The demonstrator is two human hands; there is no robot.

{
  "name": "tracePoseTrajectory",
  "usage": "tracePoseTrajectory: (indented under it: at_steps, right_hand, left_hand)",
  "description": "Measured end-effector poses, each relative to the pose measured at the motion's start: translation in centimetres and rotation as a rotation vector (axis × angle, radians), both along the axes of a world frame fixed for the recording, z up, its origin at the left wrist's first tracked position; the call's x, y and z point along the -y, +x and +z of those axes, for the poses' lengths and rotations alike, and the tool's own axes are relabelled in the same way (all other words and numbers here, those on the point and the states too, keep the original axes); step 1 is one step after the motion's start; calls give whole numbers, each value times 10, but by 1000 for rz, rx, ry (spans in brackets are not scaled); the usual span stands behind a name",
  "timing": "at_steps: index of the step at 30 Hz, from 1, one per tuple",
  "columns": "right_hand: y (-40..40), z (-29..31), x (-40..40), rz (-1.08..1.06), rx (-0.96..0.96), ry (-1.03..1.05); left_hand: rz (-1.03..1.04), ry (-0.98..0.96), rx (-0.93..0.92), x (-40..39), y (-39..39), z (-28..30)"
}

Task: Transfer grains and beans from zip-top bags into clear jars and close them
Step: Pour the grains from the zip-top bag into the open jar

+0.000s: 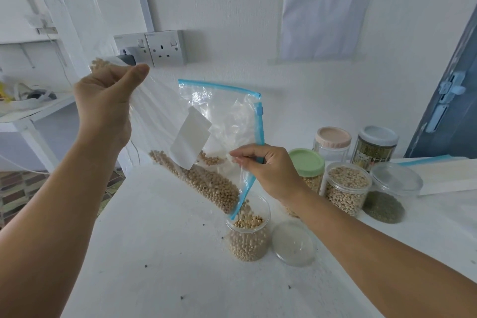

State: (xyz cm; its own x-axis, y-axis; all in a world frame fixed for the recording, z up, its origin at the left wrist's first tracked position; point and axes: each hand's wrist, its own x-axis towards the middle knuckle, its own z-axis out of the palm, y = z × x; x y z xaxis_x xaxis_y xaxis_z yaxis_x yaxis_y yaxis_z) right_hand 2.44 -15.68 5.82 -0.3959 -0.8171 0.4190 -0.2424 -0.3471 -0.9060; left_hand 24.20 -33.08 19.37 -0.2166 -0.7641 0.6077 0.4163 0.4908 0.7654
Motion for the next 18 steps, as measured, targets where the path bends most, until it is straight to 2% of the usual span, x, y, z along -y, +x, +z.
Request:
tracePoseTrajectory:
  at_steps: [18]
  right_hand:
    - [-1, 0, 2, -25, -9, -8]
  left_hand:
    - [27, -10, 6, -3, -1, 2]
